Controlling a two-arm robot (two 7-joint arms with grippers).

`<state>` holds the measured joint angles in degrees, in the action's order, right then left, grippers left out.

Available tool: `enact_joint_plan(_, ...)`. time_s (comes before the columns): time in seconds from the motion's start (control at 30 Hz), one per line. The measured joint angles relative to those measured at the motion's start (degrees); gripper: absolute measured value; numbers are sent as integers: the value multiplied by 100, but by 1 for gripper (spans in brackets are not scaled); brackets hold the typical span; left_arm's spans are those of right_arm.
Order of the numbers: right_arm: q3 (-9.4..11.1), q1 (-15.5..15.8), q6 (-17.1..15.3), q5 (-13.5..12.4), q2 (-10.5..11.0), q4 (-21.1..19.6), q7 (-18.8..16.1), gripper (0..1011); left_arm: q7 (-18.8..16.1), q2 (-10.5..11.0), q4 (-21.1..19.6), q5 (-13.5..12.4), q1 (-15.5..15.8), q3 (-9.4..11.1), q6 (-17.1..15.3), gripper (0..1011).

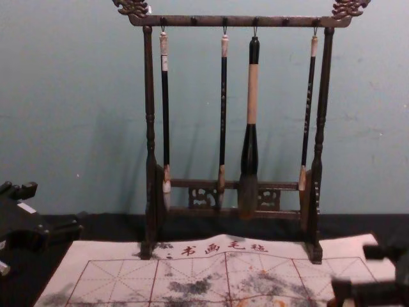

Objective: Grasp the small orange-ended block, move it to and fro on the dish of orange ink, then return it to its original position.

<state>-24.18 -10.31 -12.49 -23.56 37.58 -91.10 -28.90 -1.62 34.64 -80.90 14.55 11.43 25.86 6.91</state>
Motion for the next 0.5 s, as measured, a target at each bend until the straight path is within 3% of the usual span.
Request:
enact_joint_plan(0.07, 95, 63, 125, -44, -51, -44, 93, 1000, 0, 0, 0, 0, 0, 0, 0, 1001)
enact_joint_plan(0.23, 578, 358, 609, -250, -322, -184, 572, 1000, 0, 0, 0, 0, 0, 0, 0, 1002)
enact_joint_plan(0.4, 960, 678, 1080, -79, -615, -254, 1260, 1000, 0, 0, 0, 0, 0, 0, 0, 1001)
enact_joint_plan(0.5, 1071, 765, 1165, 41, -742, -201, 1548, 1000, 0, 0, 0, 0, 0, 0, 0, 1001)
